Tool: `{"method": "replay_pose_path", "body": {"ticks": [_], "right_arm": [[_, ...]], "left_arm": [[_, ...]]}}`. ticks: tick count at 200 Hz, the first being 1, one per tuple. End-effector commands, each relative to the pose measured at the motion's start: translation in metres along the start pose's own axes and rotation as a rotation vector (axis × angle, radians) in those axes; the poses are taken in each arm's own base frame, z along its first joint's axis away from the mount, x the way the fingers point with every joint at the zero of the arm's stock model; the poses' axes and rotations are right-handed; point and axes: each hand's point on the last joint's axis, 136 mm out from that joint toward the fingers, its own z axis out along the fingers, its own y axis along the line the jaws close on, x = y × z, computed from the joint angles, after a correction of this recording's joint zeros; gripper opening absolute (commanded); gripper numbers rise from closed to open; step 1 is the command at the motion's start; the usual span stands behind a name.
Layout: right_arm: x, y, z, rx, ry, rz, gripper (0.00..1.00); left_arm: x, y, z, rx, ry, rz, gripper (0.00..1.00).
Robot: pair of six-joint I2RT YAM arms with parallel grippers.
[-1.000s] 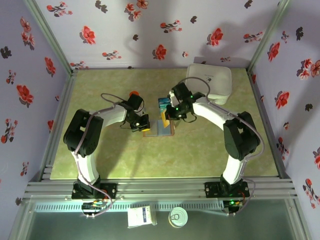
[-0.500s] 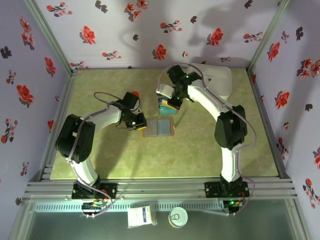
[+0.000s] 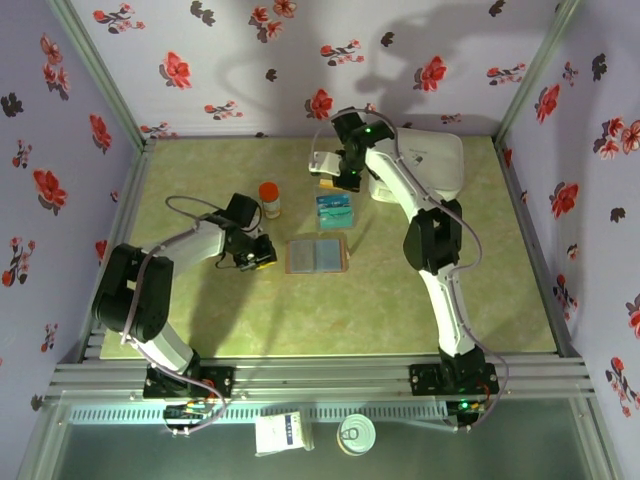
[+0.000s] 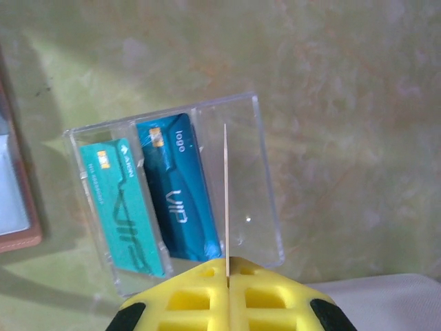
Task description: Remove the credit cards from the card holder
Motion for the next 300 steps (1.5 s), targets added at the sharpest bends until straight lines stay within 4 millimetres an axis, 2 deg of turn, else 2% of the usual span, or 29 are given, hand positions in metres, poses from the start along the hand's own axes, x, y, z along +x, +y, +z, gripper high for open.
{"method": "replay_pose_path", "body": {"ticks": [1,35,62,70,82,110,139,156,174,204,224,256,300], "right_arm": [[-0.002,-0.007,0.007,0.011,-0.01,-0.048,0.0],[-0.002,-0.013,0.018,0.031,-0.012,-0.052,0.0],[0.001,-0.019,0.025,0.056,0.01,-0.052,0.13],[0.001,-0.026,0.024,0.085,0.014,-0.046,0.2],[0.001,-0.035,0.021,0.128,0.02,-0.039,0.25],[-0.002,-0.056,0.013,0.223,0.018,-0.015,0.26],[-0.007,-0.064,0.013,0.26,-0.005,0.012,0.26],[-0.007,-0.06,0.016,0.248,-0.003,0.021,0.26],[-0.01,-0.05,0.01,0.209,-0.028,0.041,0.28],[-0.015,-0.032,-0.008,0.152,-0.07,0.059,0.44],[-0.014,-0.017,-0.013,0.117,-0.078,0.06,0.56],[-0.01,-0.006,0.001,0.096,-0.063,0.061,0.65],[-0.001,-0.009,0.027,0.108,-0.012,0.065,0.66]], "left_arm": [[0.002,0.007,-0.006,-0.016,-0.009,-0.026,0.15],[0.002,0.012,-0.001,-0.024,0.007,-0.033,0.15],[0.001,0.014,0.002,-0.028,0.014,-0.036,0.15],[0.001,0.015,0.002,-0.029,0.016,-0.036,0.15],[0.001,0.016,0.002,-0.028,0.017,-0.038,0.15],[0.001,0.017,0.003,-0.026,0.017,-0.041,0.15],[0.001,0.019,0.002,-0.025,0.016,-0.044,0.15],[0.001,0.018,0.002,-0.022,0.017,-0.043,0.15],[0.001,0.017,0.0,-0.016,0.012,-0.042,0.15],[0.0,0.016,-0.001,-0.013,0.01,-0.043,0.15],[-0.001,0.015,-0.002,-0.008,0.003,-0.04,0.15],[-0.002,0.013,-0.003,0.002,0.0,-0.038,0.15],[0.002,0.014,-0.001,0.006,0.008,-0.042,0.15]]}}
